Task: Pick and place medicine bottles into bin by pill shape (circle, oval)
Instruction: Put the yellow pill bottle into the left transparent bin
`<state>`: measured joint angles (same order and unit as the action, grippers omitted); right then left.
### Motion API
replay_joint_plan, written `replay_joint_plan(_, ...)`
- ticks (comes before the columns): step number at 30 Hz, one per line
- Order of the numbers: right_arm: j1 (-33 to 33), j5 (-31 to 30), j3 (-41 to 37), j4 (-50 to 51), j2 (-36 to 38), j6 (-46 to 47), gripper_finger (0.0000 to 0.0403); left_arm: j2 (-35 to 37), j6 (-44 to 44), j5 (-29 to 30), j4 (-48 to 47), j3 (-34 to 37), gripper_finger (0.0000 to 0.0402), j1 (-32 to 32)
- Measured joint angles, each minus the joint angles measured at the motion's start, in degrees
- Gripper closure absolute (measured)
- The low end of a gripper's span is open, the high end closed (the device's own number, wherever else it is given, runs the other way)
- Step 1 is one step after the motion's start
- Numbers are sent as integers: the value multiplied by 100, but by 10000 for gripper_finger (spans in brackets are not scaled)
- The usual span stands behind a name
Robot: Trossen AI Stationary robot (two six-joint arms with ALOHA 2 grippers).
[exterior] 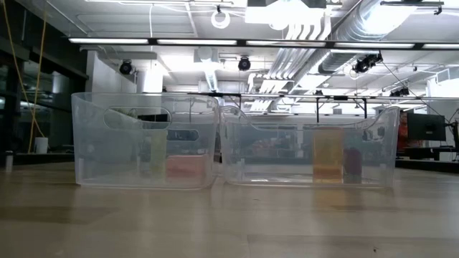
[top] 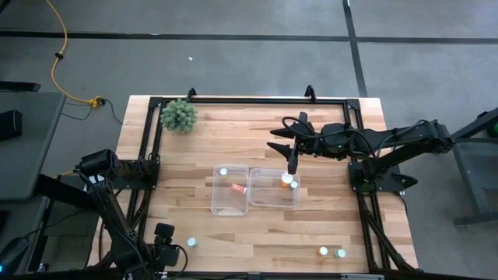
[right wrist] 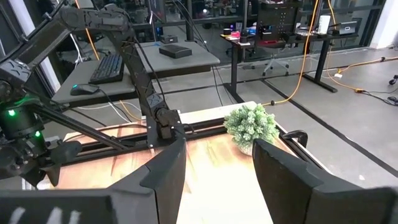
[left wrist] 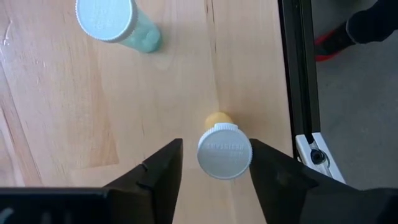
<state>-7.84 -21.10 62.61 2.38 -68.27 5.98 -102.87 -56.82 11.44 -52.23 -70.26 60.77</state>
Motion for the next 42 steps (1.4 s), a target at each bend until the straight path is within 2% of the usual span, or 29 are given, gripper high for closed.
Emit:
replay_joint_plan(16,-2,0,0,2,0,1,224,0,47,11,3,0,288,-2)
replay_joint_plan(24,-1,-2,-1,2,1,1,224,212,93,-31,-102,4,290,-135)
replay_joint_plan(29,0,-2,0,2,0,0,224,936,529,-37,-296,4,289,-260)
replay_joint_plan(34,-1,-2,-1,4,1,2,224,2186,1003,-156,-411,4,289,-590)
replay_joint_plan(38,-2,-2,0,13,0,2,224,3242,1321,-282,-413,4,289,-1202)
replay_joint_plan(42,-2,0,-1,32,1,101,224,4024,1798,26,-411,-4,289,-2193)
